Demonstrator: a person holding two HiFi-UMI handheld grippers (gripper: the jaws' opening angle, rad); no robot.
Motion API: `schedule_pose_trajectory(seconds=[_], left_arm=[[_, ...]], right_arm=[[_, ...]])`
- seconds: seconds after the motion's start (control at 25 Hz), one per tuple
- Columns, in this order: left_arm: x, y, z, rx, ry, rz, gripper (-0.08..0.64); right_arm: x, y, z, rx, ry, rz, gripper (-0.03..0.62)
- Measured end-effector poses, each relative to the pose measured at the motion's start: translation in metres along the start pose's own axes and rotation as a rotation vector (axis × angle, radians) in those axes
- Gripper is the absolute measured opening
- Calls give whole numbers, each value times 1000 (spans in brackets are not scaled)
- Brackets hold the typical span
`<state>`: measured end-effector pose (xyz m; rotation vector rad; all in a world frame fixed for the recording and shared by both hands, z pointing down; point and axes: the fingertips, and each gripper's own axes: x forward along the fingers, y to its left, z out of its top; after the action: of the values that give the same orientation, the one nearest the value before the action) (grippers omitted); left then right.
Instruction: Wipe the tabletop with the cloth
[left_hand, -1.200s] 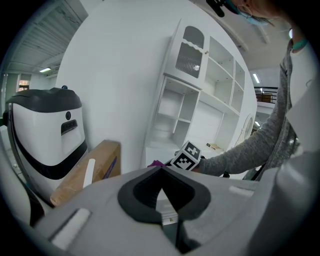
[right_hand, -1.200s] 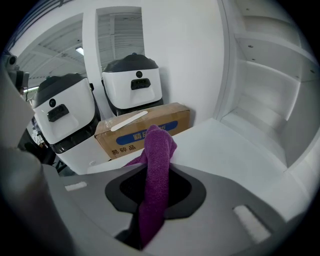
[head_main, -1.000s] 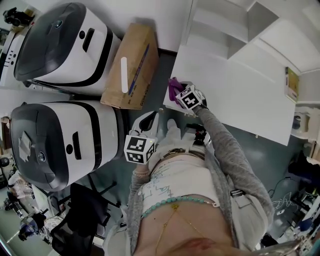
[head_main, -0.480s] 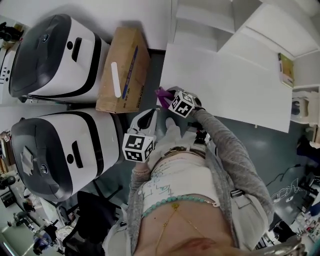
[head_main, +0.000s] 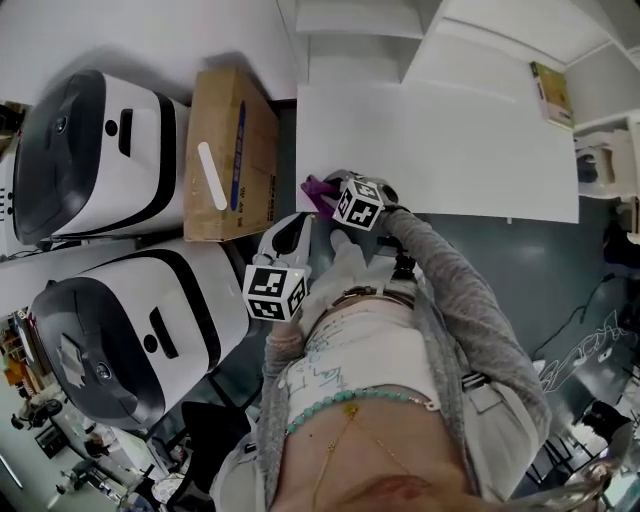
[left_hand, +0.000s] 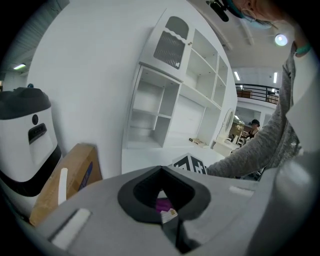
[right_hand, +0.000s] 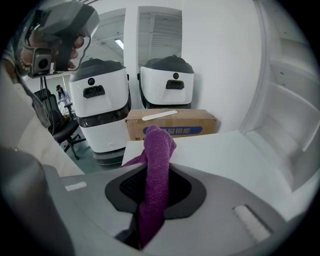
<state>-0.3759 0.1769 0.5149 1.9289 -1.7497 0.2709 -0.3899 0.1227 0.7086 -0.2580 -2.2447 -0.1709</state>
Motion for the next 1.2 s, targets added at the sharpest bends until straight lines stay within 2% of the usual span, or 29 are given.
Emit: schedule_pose_trajectory(seconds=[0.4,0.76,1.2], left_arm=[[26,-25,5,41,25,-66,0],[54,-57,15,82,45,-126,0],[98,-110,28,136,70,-243,0]], right_arm=[[-24,-18,-33,69,-3,-62,89],[-48,-33,-65,117,-1,-82,91],[-86,-48,-116,190,7,-101,91]])
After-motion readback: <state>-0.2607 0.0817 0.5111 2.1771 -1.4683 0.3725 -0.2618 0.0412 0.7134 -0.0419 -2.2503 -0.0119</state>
